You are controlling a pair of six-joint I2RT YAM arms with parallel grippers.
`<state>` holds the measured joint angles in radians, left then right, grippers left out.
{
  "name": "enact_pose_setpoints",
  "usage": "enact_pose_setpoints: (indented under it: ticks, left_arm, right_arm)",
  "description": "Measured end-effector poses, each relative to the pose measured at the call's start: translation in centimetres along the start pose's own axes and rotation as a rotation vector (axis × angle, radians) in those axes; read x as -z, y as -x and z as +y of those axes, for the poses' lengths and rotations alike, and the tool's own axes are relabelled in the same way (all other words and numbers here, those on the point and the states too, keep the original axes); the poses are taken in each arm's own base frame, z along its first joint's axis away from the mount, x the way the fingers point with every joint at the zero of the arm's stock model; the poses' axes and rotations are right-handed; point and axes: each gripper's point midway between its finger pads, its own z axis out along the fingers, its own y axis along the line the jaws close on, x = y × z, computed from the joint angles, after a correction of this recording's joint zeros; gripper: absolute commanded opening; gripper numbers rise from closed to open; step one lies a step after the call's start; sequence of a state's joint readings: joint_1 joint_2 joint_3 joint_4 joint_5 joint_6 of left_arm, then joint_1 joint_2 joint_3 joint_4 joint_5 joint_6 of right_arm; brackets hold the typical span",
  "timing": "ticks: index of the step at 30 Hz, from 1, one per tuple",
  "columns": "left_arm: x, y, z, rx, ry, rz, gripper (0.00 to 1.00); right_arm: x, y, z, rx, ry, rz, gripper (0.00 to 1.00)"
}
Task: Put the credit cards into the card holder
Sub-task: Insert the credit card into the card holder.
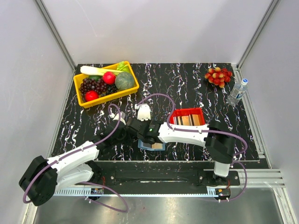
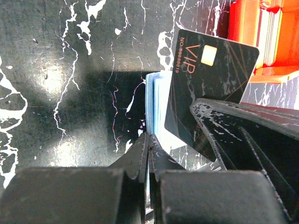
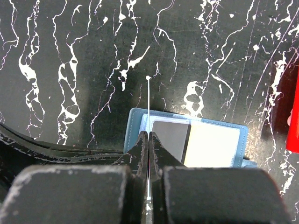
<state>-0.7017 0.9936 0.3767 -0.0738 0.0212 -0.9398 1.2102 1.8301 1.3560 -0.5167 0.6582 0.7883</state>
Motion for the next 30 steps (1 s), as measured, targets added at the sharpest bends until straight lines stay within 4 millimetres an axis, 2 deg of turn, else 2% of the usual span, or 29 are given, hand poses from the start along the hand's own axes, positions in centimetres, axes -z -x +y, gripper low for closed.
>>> enact_pose_setpoints:
  ticks: [12, 23, 30]
  left_arm:
    - [0.0, 0.0, -0.1, 0.0, -0.003, 0.0, 0.0]
    - [0.1, 0.1, -0.2, 0.001, -0.008, -0.002, 0.0]
    - [0.2, -0.3, 0.3, 0.008, 0.0, 0.004, 0.0]
  right_arm:
    - [-0.2, -0.6, 0.6, -0.028, 0.026, 0.011, 0.0]
    - [0.6, -1.3, 1.6, -0.006, 0.04, 0.022, 0.0]
    - [0.3, -2.1, 1.4, -0.004, 0.017, 0.036, 0.0]
